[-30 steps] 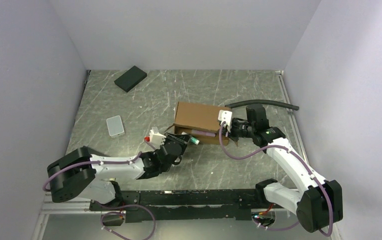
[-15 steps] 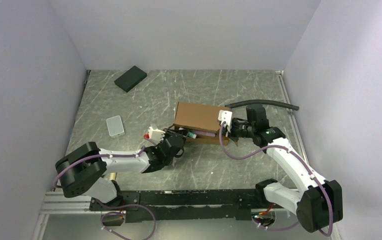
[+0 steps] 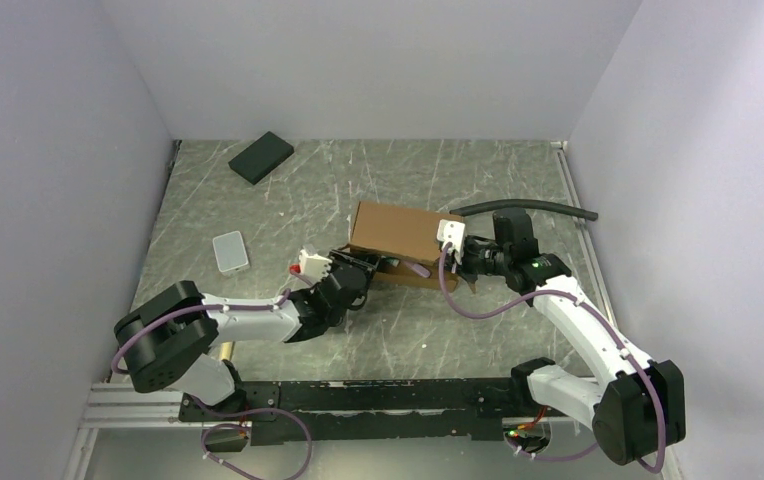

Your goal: Fold the paper box

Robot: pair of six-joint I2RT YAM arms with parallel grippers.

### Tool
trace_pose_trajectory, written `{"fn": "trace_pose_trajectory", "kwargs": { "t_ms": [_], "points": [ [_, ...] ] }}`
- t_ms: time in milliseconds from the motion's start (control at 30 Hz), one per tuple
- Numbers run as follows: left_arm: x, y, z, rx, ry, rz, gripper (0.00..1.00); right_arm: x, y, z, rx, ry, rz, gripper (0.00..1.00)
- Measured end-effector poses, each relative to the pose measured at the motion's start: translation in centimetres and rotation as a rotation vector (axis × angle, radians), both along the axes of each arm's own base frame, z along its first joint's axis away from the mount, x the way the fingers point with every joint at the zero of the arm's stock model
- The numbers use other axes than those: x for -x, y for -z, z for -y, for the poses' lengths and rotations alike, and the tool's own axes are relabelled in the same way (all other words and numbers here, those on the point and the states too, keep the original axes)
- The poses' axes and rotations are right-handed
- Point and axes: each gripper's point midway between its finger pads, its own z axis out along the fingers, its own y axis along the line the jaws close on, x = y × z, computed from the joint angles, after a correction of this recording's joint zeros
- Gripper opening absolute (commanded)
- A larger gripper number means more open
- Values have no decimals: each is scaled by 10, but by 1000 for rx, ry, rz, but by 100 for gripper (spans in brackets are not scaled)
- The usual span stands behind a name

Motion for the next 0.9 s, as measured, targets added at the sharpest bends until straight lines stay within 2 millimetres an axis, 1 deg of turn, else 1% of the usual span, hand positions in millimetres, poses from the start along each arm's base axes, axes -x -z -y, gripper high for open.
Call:
{"fn": "trace_pose_trajectory", "kwargs": {
  "t_ms": [67, 200, 400, 500, 600, 733, 900],
  "points": [
    [2, 0, 3, 4, 20, -5, 46, 0, 0, 0, 0, 0, 0, 0],
    [17, 2, 4, -1, 99, -27, 47, 0, 0, 0, 0, -1, -1, 0],
    [55, 3, -3, -66, 285, -68, 48, 1, 0, 0, 0, -4, -1, 0],
    [75, 4, -12, -118, 368, -85, 49, 1, 0, 0, 1, -4, 0, 0],
    [90, 6, -27, -187, 416, -103, 51, 1, 0, 0, 2, -7, 3, 0],
    [104, 14, -56, -290, 417, -144, 56, 1, 0, 0, 3, -8, 5, 0],
    [117, 19, -107, -431, 351, -192, 73, 1, 1, 0, 6, -10, 4, 0]
  ]
}}
